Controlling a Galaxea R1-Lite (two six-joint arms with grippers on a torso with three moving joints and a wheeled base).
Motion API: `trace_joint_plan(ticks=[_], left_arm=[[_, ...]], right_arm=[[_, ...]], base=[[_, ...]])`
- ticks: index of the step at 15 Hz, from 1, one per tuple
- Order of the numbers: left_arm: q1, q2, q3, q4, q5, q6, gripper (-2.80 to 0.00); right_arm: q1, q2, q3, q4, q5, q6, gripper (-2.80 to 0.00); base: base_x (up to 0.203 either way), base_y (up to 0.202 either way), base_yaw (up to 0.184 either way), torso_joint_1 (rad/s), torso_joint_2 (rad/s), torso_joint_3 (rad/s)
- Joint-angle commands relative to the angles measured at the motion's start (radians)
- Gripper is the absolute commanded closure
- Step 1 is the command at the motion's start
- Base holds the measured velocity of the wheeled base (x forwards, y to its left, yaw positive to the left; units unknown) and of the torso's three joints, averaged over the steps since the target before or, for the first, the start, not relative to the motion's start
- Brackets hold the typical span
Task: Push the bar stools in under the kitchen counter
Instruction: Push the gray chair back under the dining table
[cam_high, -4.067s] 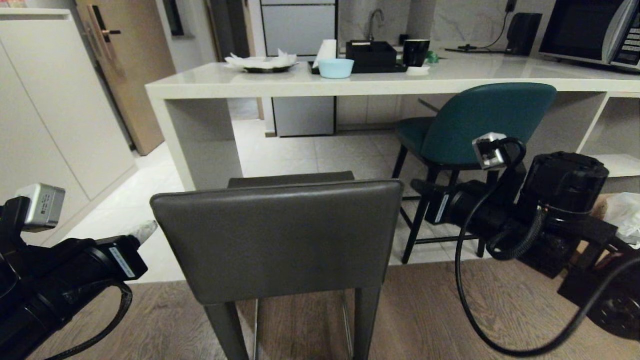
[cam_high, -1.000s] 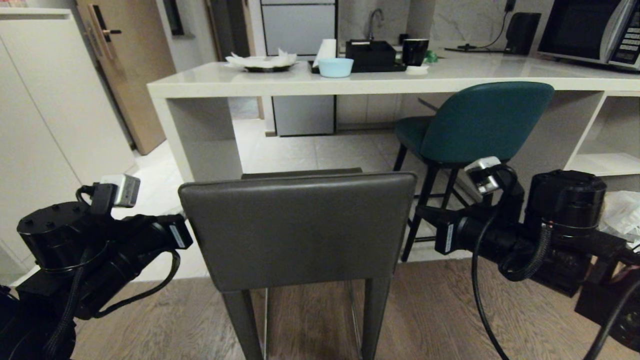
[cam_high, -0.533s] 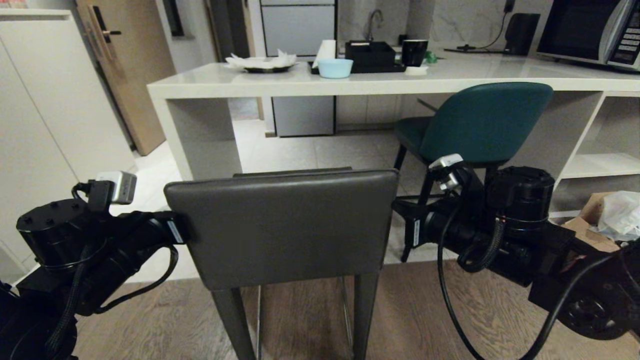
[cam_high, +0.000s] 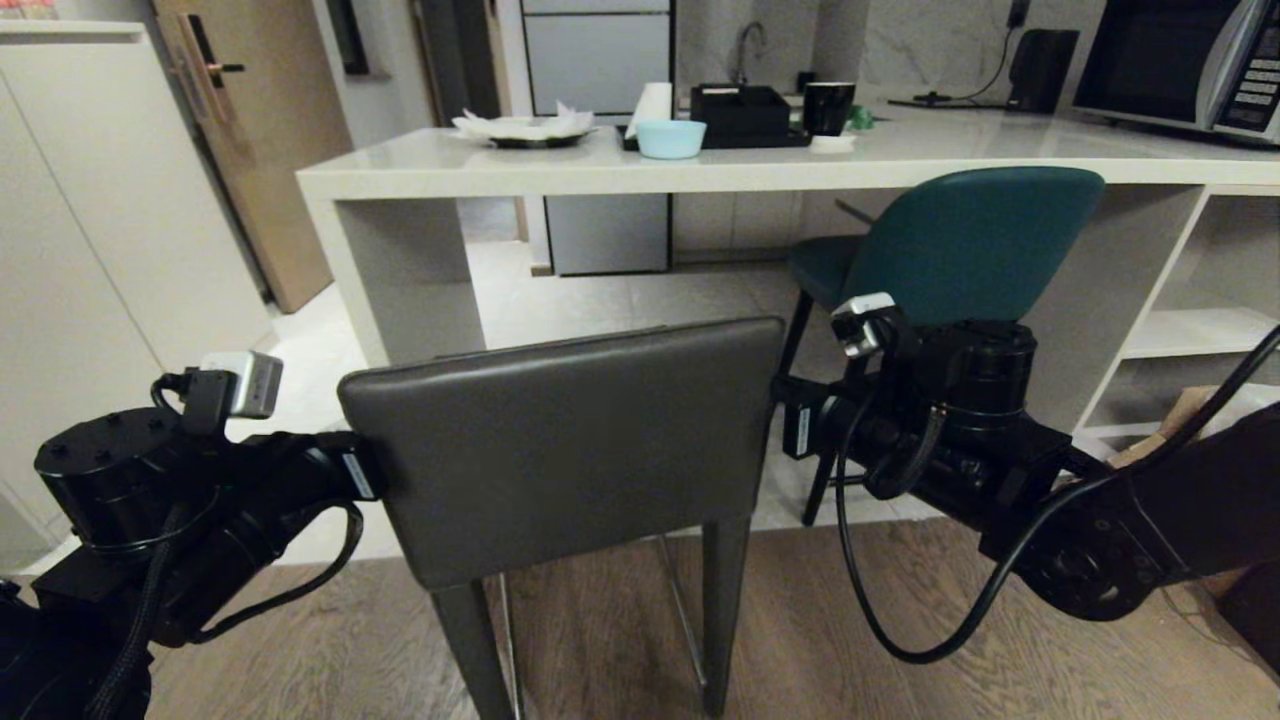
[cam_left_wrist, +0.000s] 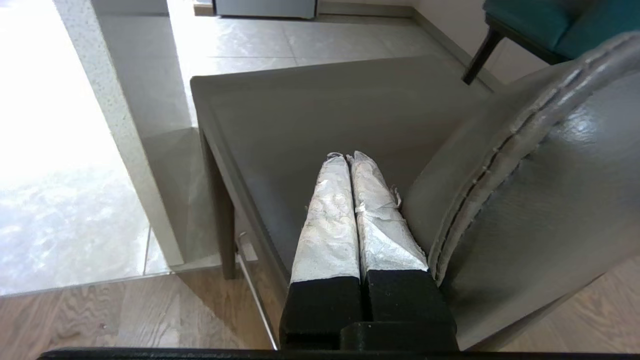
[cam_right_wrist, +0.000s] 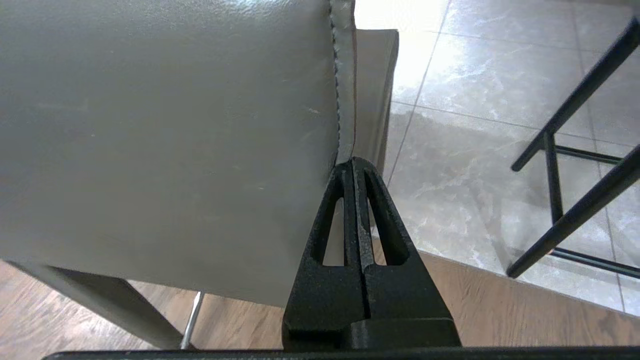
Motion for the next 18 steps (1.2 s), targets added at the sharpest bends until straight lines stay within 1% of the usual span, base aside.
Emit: trace_joint_plan(ticks=[1, 3, 5, 6, 8, 10, 12, 14, 15, 16, 18], left_arm=[[0.007, 0.042, -0.041, -0.008, 0.0, 0.0, 0.0], [0.018, 0.085, -0.107, -0.003, 0.017, 0.003, 0.0], [0.028, 0.132, -0.177, 0.011, 0.022, 0.029, 0.0], [0.025, 0.142, -0.204, 0.032, 0.023, 0.042, 0.0], [0.017, 0.144, -0.236, 0.067, 0.024, 0.047, 0.0], [0.026, 0.132, -0.213, 0.064, 0.026, 0.045, 0.0], [0.028, 0.083, -0.143, 0.054, 0.027, 0.043, 0.0], [0.026, 0.006, -0.071, 0.049, 0.029, 0.04, 0.0], [0.026, -0.03, -0.038, 0.048, 0.04, 0.035, 0.0], [0.026, -0.063, -0.008, 0.049, 0.063, 0.03, 0.0], [0.021, -0.118, 0.045, 0.049, 0.151, 0.026, 0.0]], right_arm=[[-0.009, 0.005, 0.021, -0.003, 0.014, 0.001, 0.0], [-0.025, -0.031, 0.068, -0.003, 0.018, 0.002, 0.0], [-0.037, -0.047, 0.11, -0.004, 0.026, 0.003, 0.0], [-0.044, -0.047, 0.116, -0.009, 0.027, 0.003, 0.0], [-0.063, -0.035, 0.116, -0.04, 0.029, 0.003, 0.0], [-0.074, -0.034, 0.116, -0.046, 0.031, 0.003, 0.0], [-0.089, -0.057, 0.123, -0.046, 0.039, 0.005, 0.0], [-0.121, -0.1, 0.152, -0.046, 0.073, 0.013, 0.0], [-0.151, -0.116, 0.158, -0.046, 0.081, 0.027, 0.0], [-0.196, -0.123, 0.158, -0.046, 0.085, 0.035, 0.0], [-0.305, -0.124, 0.155, -0.046, 0.094, 0.039, 0.0]], base=[[0.0, 0.0, 0.0, 0.0, 0.0, 0.0], [0.0, 0.0, 0.0, 0.0, 0.0, 0.0], [0.0, 0.0, 0.0, 0.0, 0.0, 0.0], [0.0, 0.0, 0.0, 0.0, 0.0, 0.0], [0.0, 0.0, 0.0, 0.0, 0.0, 0.0], [0.0, 0.0, 0.0, 0.0, 0.0, 0.0], [0.0, 0.0, 0.0, 0.0, 0.0, 0.0], [0.0, 0.0, 0.0, 0.0, 0.0, 0.0], [0.0, 0.0, 0.0, 0.0, 0.0, 0.0], [0.0, 0.0, 0.0, 0.0, 0.0, 0.0], [0.0, 0.0, 0.0, 0.0, 0.0, 0.0]])
